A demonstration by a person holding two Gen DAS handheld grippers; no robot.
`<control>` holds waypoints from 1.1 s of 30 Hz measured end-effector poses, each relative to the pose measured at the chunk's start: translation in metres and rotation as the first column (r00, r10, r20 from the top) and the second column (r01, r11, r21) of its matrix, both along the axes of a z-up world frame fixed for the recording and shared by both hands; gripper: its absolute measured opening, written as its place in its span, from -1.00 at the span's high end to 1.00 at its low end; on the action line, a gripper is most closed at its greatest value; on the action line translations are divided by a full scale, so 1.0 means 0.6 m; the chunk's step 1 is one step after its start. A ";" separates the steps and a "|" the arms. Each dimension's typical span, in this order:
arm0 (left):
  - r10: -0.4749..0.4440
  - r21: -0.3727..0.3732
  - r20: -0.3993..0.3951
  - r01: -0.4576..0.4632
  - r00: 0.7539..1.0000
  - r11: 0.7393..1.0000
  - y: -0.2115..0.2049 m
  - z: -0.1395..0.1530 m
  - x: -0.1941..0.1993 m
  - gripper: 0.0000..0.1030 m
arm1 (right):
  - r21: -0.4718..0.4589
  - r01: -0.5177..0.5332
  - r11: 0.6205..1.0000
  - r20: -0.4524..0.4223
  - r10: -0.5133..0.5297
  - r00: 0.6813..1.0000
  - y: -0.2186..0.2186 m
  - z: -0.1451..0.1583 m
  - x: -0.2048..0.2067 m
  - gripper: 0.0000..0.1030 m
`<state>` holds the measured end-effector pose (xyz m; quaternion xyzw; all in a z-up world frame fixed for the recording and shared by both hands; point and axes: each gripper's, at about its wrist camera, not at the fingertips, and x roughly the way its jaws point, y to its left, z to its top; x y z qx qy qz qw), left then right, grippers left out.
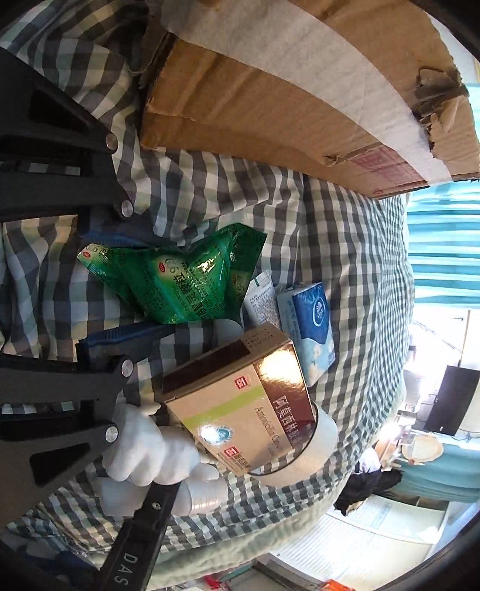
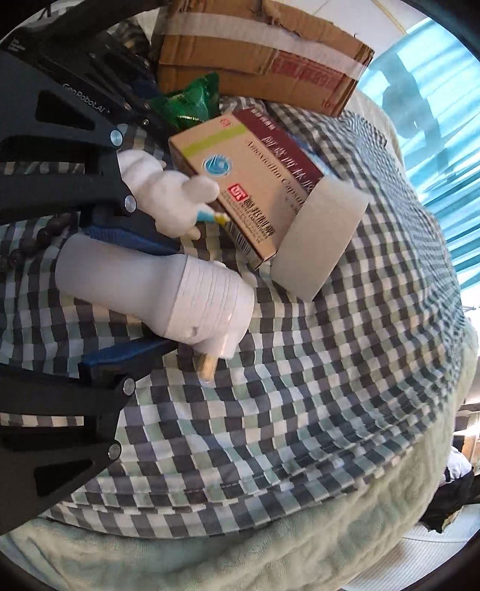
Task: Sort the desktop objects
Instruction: 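Grasp the green snack bag with left tool while right grasps white hair dryer, then lift and carry the snack bag and hair dryer over the cardboard box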
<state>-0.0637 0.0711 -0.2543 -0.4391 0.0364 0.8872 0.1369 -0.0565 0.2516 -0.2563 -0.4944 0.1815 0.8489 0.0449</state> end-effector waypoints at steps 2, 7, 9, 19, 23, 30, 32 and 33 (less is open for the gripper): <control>-0.010 -0.008 -0.019 0.010 1.000 1.000 0.001 0.006 0.007 0.34 | 0.010 0.014 1.000 -0.022 -0.014 1.000 0.002 0.008 0.009 0.18; -0.037 -0.042 -0.084 0.034 0.996 0.999 0.007 0.029 0.024 0.34 | 0.036 0.034 0.999 -0.097 -0.031 0.995 -0.001 0.040 0.031 0.18; -0.046 -0.045 -0.103 0.041 0.994 0.998 0.005 0.036 0.030 0.35 | 0.037 0.039 0.999 -0.166 -0.033 0.986 -0.001 0.063 0.047 0.18; -0.104 -0.097 -0.279 0.079 0.955 0.992 0.013 0.113 0.071 0.35 | 0.097 0.101 0.990 -0.389 -0.055 0.920 -0.003 0.169 0.115 0.18; -0.091 -0.046 -0.331 0.081 0.939 0.996 -0.010 0.165 0.092 0.35 | 0.121 0.114 0.986 -0.433 -0.051 0.900 -0.012 0.206 0.141 0.18; -0.040 0.051 -0.408 0.067 0.912 0.996 -0.073 0.273 0.110 0.35 | 0.165 0.115 0.980 -0.533 -0.010 0.846 -0.048 0.291 0.167 0.18; -0.032 0.071 -0.427 0.069 0.904 0.995 -0.095 0.302 0.113 0.35 | 0.179 0.113 0.977 -0.557 0.006 0.830 -0.066 0.315 0.171 0.18; -0.031 0.072 -0.436 0.070 0.899 0.995 -0.103 0.314 0.113 0.35 | 0.183 0.108 0.977 -0.570 0.016 0.821 -0.076 0.329 0.173 0.18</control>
